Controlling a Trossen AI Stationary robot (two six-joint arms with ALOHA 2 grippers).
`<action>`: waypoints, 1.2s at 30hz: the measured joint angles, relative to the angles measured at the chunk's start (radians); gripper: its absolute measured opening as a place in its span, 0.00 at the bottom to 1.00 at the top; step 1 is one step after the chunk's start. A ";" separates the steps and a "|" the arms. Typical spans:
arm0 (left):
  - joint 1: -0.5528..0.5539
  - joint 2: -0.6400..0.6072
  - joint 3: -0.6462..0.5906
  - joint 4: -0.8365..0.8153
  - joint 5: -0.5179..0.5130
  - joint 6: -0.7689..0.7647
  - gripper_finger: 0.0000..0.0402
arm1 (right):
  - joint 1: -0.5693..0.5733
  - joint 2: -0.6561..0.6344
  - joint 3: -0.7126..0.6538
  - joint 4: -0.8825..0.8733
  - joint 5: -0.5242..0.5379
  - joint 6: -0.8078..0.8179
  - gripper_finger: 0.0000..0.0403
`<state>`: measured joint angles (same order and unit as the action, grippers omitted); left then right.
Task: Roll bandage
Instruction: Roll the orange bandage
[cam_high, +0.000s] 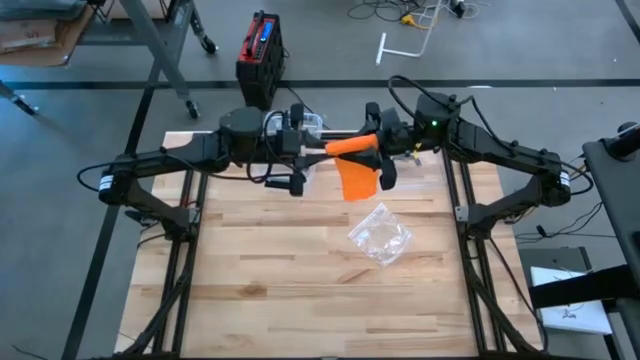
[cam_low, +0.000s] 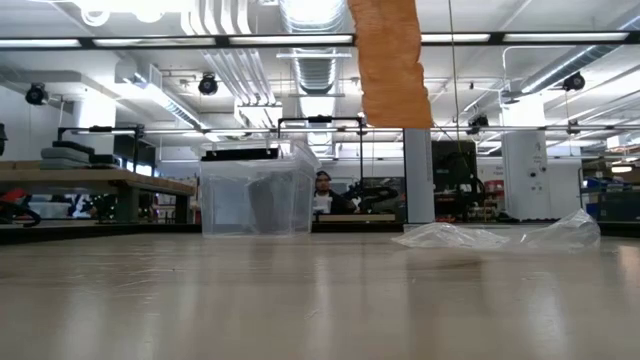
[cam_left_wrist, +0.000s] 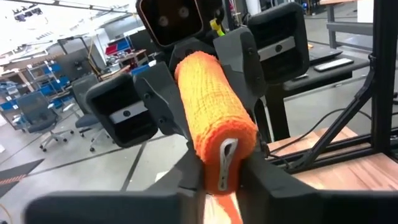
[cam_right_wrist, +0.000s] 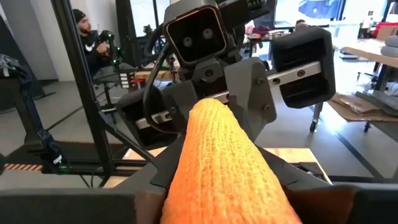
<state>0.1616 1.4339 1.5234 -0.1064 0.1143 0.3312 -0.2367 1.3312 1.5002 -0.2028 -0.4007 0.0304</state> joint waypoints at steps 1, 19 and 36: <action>0.000 -0.001 0.000 -0.003 0.000 0.000 0.10 | 0.000 0.000 0.000 0.003 0.000 0.010 0.31; -0.001 0.000 -0.002 -0.017 -0.069 0.001 0.11 | -0.019 -0.017 0.000 -0.005 0.008 0.401 0.66; 0.000 -0.039 -0.002 -0.014 -0.121 0.053 0.11 | -0.054 -0.059 0.000 -0.046 0.019 0.463 0.80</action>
<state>0.1616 1.3951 1.5219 -0.1200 -0.0071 0.3841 -0.2905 1.2724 1.4998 -0.2491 -0.3820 0.4938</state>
